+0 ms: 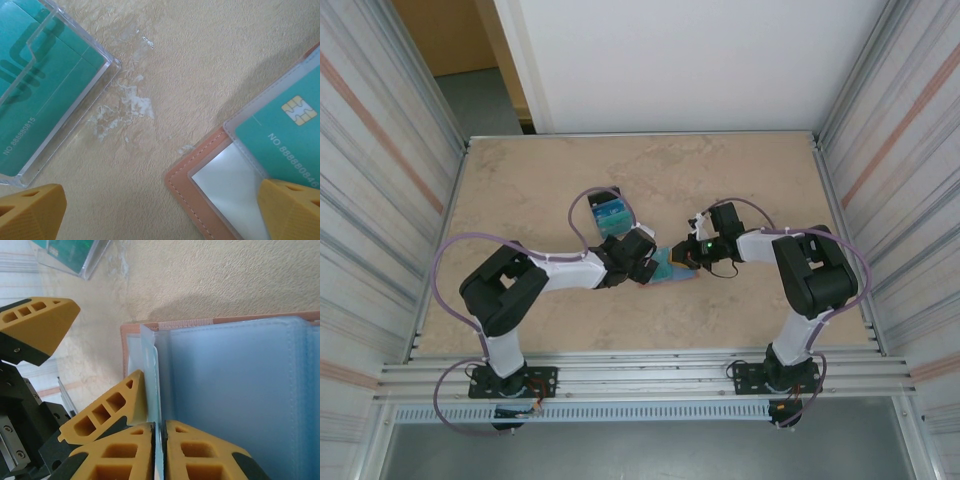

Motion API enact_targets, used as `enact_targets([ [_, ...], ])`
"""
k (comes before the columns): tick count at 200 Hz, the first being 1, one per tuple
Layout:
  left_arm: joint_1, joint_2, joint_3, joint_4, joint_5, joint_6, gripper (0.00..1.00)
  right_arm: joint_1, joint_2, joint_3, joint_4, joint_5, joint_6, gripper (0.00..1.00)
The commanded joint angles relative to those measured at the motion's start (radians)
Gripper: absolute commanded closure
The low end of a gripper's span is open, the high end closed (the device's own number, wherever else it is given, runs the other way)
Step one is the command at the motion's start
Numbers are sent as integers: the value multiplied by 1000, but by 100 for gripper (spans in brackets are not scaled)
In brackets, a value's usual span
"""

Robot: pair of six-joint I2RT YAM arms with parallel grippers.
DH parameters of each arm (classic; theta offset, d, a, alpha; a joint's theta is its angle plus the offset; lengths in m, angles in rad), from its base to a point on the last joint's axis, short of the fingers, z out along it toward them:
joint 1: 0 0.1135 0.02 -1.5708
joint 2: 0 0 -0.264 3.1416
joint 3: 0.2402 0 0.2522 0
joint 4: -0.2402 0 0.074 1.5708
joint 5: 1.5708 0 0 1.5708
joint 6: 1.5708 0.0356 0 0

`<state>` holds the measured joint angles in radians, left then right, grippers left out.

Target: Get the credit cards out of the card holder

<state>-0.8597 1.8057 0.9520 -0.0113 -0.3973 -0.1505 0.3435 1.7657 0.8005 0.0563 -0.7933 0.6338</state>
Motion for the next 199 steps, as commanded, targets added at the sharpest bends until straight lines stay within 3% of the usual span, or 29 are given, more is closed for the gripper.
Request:
enact_targets([
  [1, -1, 29, 7, -75, -27, 23, 1, -9, -21, -7, 31, -40, 27, 84],
  [92, -1, 31, 13, -81, -29, 23, 1, -12, -22, -5, 33, -46, 27, 94],
  [139, -1, 29, 13, -79, -25, 23, 1, 3, -9, -4, 53, -58, 38, 86],
  [199, -1, 31, 13, -80, -21, 19, 1, 18, 18, 0, 99, -69, 63, 85],
])
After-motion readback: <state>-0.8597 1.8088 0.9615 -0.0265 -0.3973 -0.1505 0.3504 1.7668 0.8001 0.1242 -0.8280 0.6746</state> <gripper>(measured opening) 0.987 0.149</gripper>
